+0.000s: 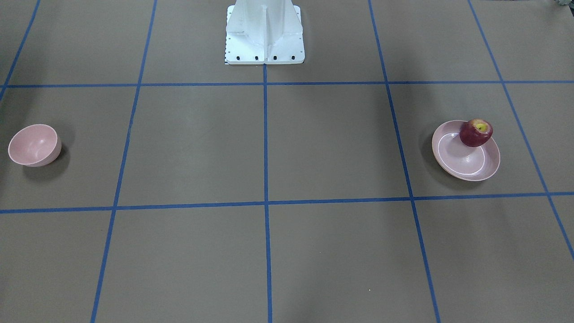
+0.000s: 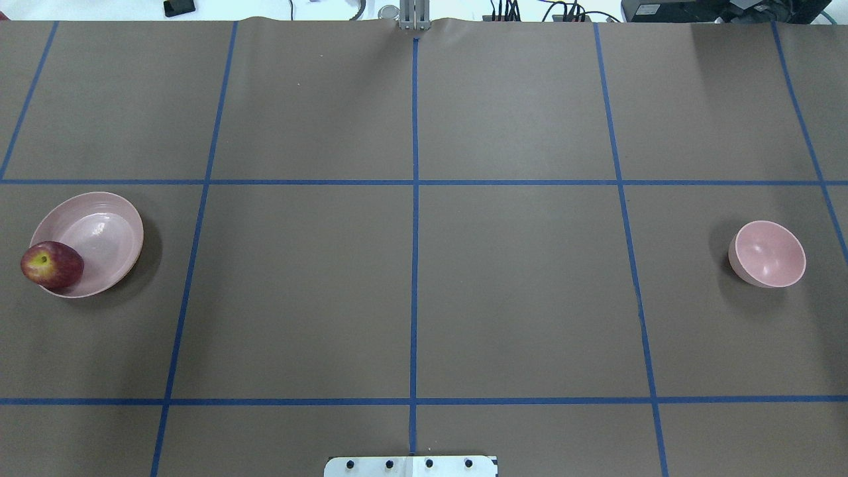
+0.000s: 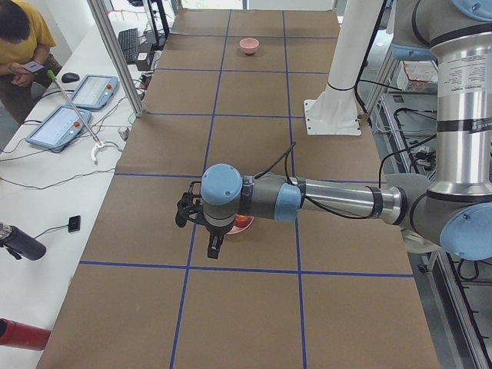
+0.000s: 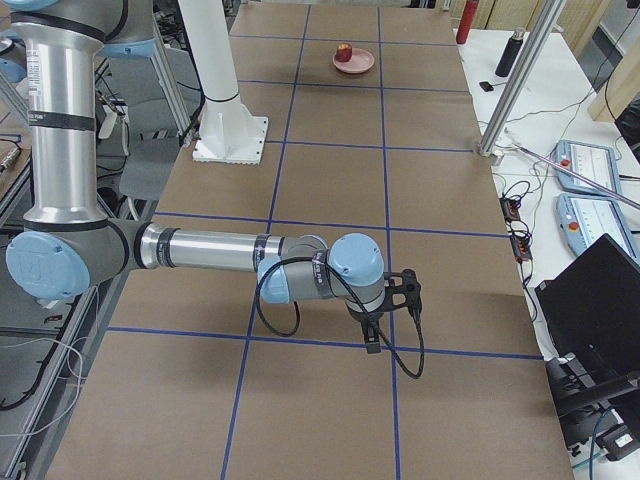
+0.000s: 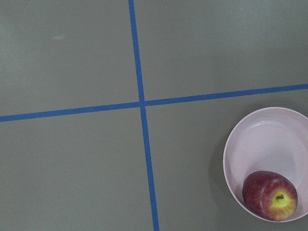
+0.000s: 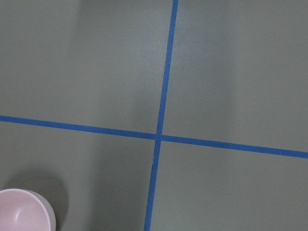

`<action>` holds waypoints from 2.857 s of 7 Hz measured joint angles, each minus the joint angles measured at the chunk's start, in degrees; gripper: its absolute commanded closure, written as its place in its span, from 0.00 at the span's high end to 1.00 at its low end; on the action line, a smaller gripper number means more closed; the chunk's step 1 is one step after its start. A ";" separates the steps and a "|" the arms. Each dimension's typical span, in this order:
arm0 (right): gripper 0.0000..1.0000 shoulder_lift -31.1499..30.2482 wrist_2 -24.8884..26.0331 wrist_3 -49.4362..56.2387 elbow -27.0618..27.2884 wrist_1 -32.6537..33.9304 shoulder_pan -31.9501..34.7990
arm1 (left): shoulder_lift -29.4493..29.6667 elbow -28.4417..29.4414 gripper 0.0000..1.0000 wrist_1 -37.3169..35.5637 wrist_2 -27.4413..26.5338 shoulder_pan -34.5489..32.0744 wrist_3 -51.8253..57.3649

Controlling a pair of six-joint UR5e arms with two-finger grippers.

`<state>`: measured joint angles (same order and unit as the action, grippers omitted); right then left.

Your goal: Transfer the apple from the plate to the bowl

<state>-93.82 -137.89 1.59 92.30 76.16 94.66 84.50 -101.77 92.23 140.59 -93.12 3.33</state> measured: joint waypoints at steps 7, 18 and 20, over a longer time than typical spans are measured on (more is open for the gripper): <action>1.00 -2.27 1.76 -28.30 -0.41 -18.51 -19.42 | -0.62 0.34 0.98 0.97 0.08 0.30 0.26; 0.00 -2.89 7.39 -33.60 -1.71 -22.97 -31.50 | -0.82 0.91 0.98 1.28 0.04 0.75 0.41; 0.00 -0.89 5.24 -34.48 -1.60 -22.26 -29.66 | -0.83 0.90 0.98 1.29 0.04 0.75 0.46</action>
<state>-94.72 -132.65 -32.89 90.70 53.90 65.01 83.67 -100.87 93.52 140.63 -92.37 3.79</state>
